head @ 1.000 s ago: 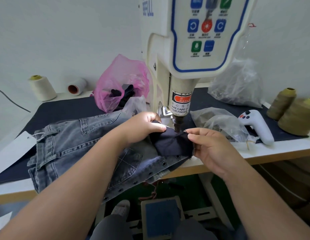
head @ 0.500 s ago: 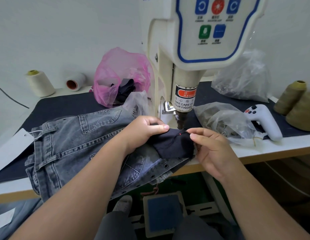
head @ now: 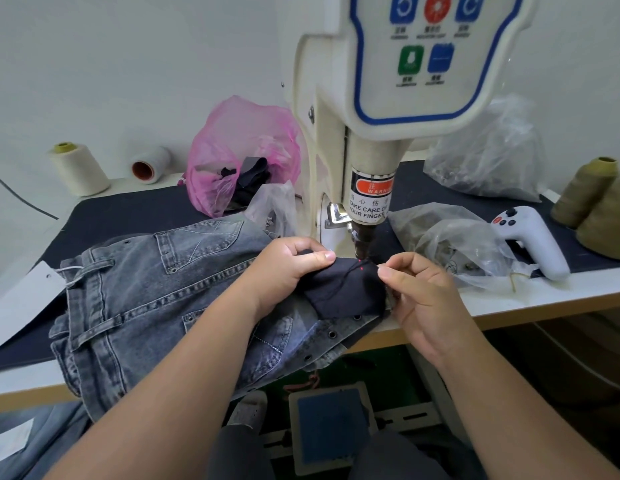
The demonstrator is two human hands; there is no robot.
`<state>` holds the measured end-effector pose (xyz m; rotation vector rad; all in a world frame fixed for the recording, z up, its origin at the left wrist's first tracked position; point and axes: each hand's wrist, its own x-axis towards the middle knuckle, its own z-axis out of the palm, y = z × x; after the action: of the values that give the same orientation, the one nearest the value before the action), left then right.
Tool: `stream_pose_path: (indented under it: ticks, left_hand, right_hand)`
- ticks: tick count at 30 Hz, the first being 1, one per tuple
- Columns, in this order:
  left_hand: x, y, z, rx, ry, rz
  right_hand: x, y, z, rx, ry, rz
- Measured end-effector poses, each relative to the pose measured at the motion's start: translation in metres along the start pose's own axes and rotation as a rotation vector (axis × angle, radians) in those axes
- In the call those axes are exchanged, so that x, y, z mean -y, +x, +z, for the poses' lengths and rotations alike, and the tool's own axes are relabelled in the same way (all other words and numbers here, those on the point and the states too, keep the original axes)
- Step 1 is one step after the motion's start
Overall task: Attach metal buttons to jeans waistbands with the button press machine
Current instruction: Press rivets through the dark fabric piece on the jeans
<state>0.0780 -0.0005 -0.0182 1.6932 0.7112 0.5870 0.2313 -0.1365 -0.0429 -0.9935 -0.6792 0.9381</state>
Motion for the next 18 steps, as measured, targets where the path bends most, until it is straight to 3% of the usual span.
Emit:
stream_pose_path:
  ticks: [10,18]
  left_hand:
    - [0.0017,-0.0039,0.0016,-0.055,0.045,0.037]
    - [-0.0014,-0.0068,0.0004,-0.02,-0.096,0.036]
  right_hand:
    - [-0.0006,-0.0006,-0.0022,0.074,-0.036,-0.021]
    - [-0.0023,-0.0022,-0.0074,0.091,-0.015,-0.041]
